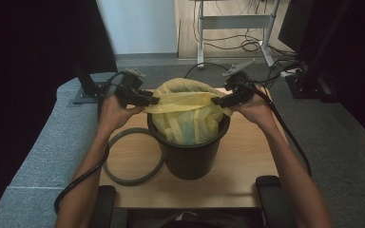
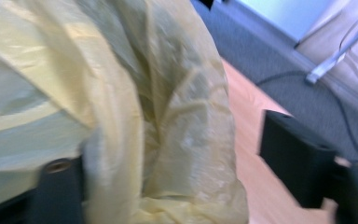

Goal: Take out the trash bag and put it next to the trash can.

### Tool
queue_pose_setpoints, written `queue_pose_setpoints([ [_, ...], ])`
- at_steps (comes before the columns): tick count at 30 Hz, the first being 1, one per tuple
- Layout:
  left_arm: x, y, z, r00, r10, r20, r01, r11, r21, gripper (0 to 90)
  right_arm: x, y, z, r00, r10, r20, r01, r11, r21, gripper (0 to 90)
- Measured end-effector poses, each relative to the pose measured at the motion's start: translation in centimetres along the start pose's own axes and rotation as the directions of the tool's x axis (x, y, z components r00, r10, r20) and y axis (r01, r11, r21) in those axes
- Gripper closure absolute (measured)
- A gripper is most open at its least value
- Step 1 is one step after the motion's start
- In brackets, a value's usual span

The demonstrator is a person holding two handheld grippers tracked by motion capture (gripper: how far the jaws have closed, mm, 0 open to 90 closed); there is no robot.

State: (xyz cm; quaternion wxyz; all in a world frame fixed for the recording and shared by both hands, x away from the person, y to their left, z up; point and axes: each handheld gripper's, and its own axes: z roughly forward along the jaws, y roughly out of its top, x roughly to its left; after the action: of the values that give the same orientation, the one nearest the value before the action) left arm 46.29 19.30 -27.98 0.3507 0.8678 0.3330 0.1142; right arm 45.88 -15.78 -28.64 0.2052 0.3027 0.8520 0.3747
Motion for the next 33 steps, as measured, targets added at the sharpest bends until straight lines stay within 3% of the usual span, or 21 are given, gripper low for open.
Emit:
queue_pose_setpoints([
  [2,0.4,-0.1,0.5,0.9998,-0.016,0.010,0.016,0.9998,0.013,52.3,-0.4,-0.2,0.7,0.9997,0.026,0.000,-0.026,0.999,0.028,18.2],
  [5,0.9,0.0,1.3,0.9978,-0.047,0.047,0.046,0.9985,0.032,52.0,-0.8,-0.5,1.5,0.9988,0.042,-0.027,-0.040,0.998,0.051,23.7],
  [10,1.0,0.3,2.1,0.9923,-0.078,0.096,0.073,0.9956,0.058,60.9,-1.0,-0.4,2.0,0.9935,0.045,-0.105,-0.036,0.995,0.089,58.6],
  [13,0.4,0.7,2.0,0.9974,-0.056,0.046,0.053,0.9963,0.067,65.4,-0.9,-0.3,1.8,0.9954,0.042,-0.086,-0.036,0.997,0.075,67.5],
  [16,0.0,1.1,1.1,0.9989,-0.046,0.002,0.046,0.9989,0.006,74.3,-0.7,0.1,1.1,0.9987,0.019,-0.048,-0.018,1.000,0.020,75.9],
  [19,-0.4,1.4,0.4,0.9995,-0.023,-0.021,0.023,0.9997,-0.001,80.3,-0.2,0.8,0.4,0.9997,-0.024,-0.006,0.024,1.000,-0.008,85.6],
  [21,-0.4,1.5,-0.3,0.9998,-0.019,0.008,0.019,0.9996,-0.022,87.6,0.2,1.2,-0.2,0.9992,-0.036,-0.018,0.035,0.999,-0.036,88.0],
  [23,-0.6,1.6,-0.9,1.0000,-0.003,0.001,0.003,0.9994,-0.033,87.9,0.5,1.7,-0.8,0.9980,-0.050,-0.038,0.048,0.998,-0.042,88.4],
  [27,-1.4,1.9,-2.2,0.9990,0.034,0.029,-0.032,0.9961,-0.082,87.9,0.7,2.3,-1.5,0.9937,-0.052,-0.099,0.044,0.996,-0.078,88.4],
  [30,-2.2,2.4,-2.6,0.9962,0.061,0.063,-0.053,0.9920,-0.115,87.9,1.1,2.7,-1.6,0.9874,-0.058,-0.147,0.043,0.994,-0.103,88.4],
  [33,-3.5,3.1,-2.7,0.9888,0.104,0.107,-0.089,0.9864,-0.138,87.9,1.9,3.3,-1.4,0.9792,-0.079,-0.187,0.057,0.991,-0.122,88.3],
])
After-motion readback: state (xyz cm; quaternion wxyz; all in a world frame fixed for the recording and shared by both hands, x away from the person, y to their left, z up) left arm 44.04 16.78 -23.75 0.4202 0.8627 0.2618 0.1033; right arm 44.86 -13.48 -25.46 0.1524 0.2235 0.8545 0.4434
